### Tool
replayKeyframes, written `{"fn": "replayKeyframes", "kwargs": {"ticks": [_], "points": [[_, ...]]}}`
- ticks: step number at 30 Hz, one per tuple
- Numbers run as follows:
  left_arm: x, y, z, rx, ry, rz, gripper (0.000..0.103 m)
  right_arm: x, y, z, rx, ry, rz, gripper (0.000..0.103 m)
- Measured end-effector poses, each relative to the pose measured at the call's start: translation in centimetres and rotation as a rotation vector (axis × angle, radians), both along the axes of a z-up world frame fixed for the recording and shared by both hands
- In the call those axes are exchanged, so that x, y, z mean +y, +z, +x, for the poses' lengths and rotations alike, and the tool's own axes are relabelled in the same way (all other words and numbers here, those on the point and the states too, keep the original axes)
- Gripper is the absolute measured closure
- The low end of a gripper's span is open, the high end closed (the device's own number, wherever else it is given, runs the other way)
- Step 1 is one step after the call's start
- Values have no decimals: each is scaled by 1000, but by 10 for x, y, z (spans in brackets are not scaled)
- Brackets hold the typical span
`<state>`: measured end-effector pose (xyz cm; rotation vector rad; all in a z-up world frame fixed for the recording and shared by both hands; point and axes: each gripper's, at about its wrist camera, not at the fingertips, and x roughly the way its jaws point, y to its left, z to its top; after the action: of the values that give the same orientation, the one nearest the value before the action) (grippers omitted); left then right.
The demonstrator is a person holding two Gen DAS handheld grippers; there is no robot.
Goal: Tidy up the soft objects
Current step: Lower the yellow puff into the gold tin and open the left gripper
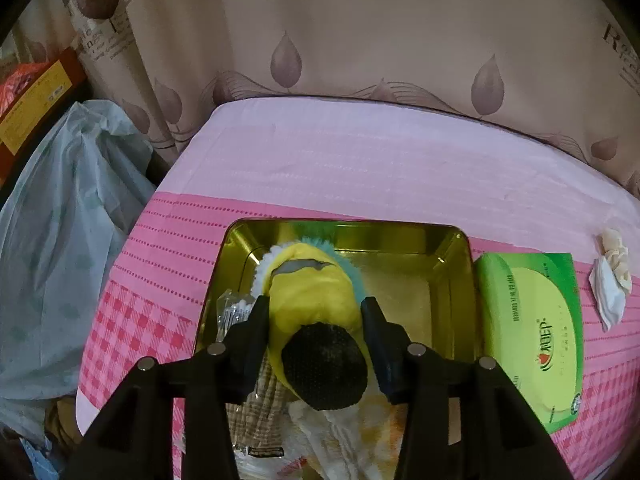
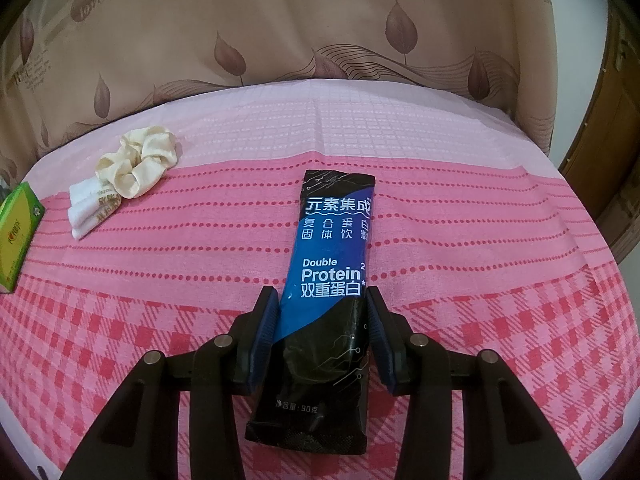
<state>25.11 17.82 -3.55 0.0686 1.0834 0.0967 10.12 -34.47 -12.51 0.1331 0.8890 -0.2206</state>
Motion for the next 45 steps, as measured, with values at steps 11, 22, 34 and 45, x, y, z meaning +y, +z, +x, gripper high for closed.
{"fn": "replayKeyframes", "kwargs": {"ticks": [11, 22, 34, 45], "points": [[8, -2, -6, 7, -1, -29, 46, 0, 0, 0, 1, 1, -3, 61], [14, 13, -30, -25, 1, -59, 45, 0, 0, 0, 1, 0, -3, 61], [24, 47, -94, -151, 39, -65, 45, 0, 0, 0, 2, 1, -3, 61], [33, 46, -157, -214, 42, -13, 45, 2, -2, 2, 7, 18, -7, 54]]}}
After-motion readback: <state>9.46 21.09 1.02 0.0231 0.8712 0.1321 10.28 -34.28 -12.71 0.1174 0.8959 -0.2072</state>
